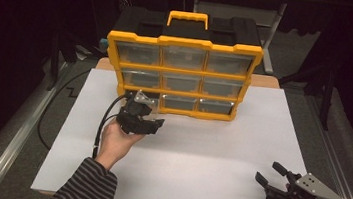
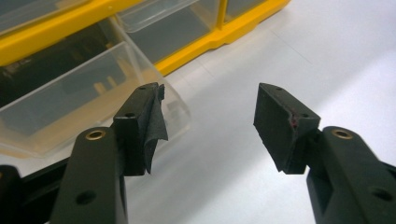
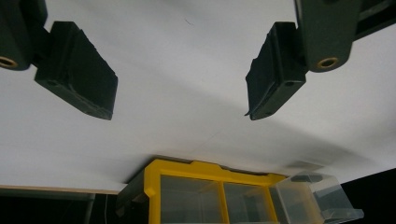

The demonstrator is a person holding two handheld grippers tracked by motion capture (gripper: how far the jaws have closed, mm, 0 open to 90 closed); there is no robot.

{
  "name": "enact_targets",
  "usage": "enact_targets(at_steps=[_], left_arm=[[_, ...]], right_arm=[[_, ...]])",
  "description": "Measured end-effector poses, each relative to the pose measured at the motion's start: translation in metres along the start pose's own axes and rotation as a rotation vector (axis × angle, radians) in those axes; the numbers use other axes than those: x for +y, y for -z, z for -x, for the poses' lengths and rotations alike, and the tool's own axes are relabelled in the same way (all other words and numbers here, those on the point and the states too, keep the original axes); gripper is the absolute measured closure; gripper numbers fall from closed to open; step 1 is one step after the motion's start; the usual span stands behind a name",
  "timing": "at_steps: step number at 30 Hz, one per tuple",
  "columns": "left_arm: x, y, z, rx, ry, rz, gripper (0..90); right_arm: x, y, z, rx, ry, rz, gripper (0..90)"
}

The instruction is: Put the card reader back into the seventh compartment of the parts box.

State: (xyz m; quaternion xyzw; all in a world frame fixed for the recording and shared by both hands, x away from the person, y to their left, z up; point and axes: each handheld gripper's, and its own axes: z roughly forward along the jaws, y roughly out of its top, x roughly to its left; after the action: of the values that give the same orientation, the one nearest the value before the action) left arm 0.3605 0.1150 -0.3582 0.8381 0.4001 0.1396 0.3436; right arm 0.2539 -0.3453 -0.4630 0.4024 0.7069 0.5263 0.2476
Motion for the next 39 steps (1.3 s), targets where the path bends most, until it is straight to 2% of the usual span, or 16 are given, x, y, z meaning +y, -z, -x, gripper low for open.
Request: enact_targets(at_steps=[7,19,30,39], left_arm=[[-0.001,0.001,0.010,-0.017,-0.021,0.008,42.1],[-0.008,-0.005,0.025,-0.055,-0.047,-0.006,42.2],[-0.020,-0.006,0.036,-0.077,-0.049,0.002,42.2],[-0.036,-0.009,0.038,-0.089,-0.040,-0.005,41.5]], right_arm=[[0.000,0.000,0.000,0.001,-0.001,0.000,25.2],[0.000,0.000,0.000,0.003,-0.003,0.000,25.2],[0.000,0.000,0.000,0.003,-0.003,-0.002,25.2],[0.000,0.000,0.000,0.004,-0.002,-0.003,25.2]])
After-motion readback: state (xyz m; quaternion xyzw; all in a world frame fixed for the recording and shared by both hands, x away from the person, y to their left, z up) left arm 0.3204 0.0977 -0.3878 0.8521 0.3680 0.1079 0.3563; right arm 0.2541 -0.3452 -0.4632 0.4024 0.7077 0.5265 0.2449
